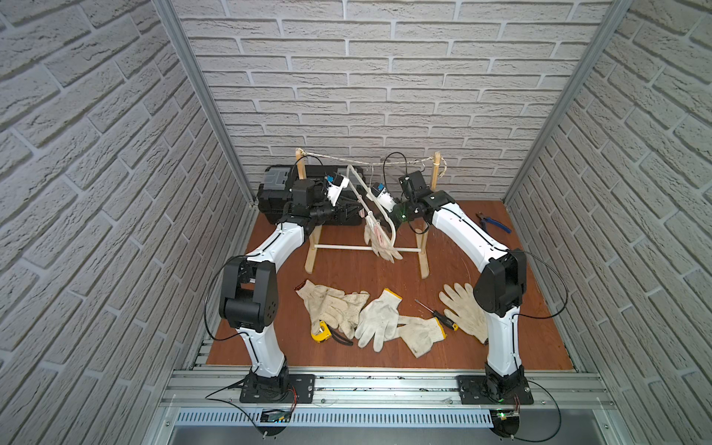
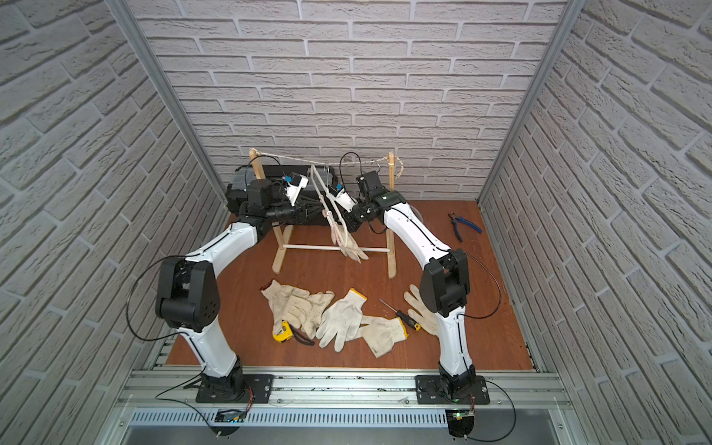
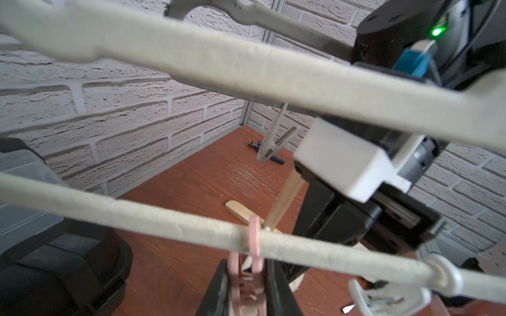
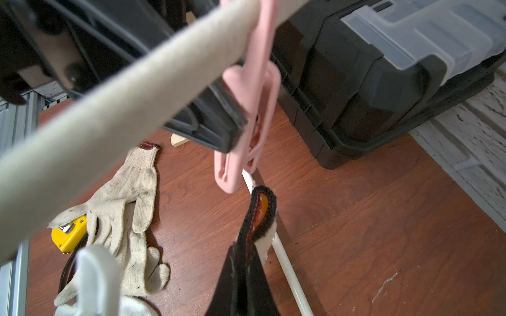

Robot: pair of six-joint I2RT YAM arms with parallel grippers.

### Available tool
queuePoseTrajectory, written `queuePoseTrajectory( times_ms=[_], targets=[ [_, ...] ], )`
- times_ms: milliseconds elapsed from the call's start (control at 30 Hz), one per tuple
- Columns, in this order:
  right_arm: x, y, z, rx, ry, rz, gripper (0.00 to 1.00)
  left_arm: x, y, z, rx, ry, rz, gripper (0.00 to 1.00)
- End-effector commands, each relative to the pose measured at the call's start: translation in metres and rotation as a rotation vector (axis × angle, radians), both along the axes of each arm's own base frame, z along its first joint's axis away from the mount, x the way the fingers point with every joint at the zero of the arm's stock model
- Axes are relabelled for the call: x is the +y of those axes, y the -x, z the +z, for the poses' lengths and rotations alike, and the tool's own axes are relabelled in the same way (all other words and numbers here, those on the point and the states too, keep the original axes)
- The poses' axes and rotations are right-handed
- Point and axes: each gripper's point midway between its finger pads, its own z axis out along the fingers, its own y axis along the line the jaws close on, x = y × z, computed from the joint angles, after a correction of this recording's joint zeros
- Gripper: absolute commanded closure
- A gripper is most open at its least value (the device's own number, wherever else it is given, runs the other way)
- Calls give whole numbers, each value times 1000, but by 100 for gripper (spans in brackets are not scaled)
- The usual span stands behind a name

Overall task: Clip the gloves onto a hanger to dry
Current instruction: Clamp the glove onto the hanger.

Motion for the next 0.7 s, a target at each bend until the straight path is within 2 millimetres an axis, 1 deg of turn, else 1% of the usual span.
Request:
queuePoseTrajectory(
  times_ms=[0,133,267,400,500,567,667],
  targets=[
    [7,18,16,-35,-19,74,97,-6,20,28,-59,12,-79,80],
    [14,18,15,-31,-50,101,97,-11,28,21,-38,-4,-109,80],
    [21,26,20,-24,-98,152,97,-12,32,15,-33,-18,-121,80],
    [23,30,18,-10,-114,181,98,-14,35,18,-45,-20,-131,80],
    [24,34,13,9,-111,205,98,-13,35,18,-49,-26,-133,80],
    [22,31,11,6,-104,196,98,-14,36,18,-48,-26,-139,80],
    [23,25,13,-3,-125,183,98,-14,37,17,-44,-24,-147,80]
  ],
)
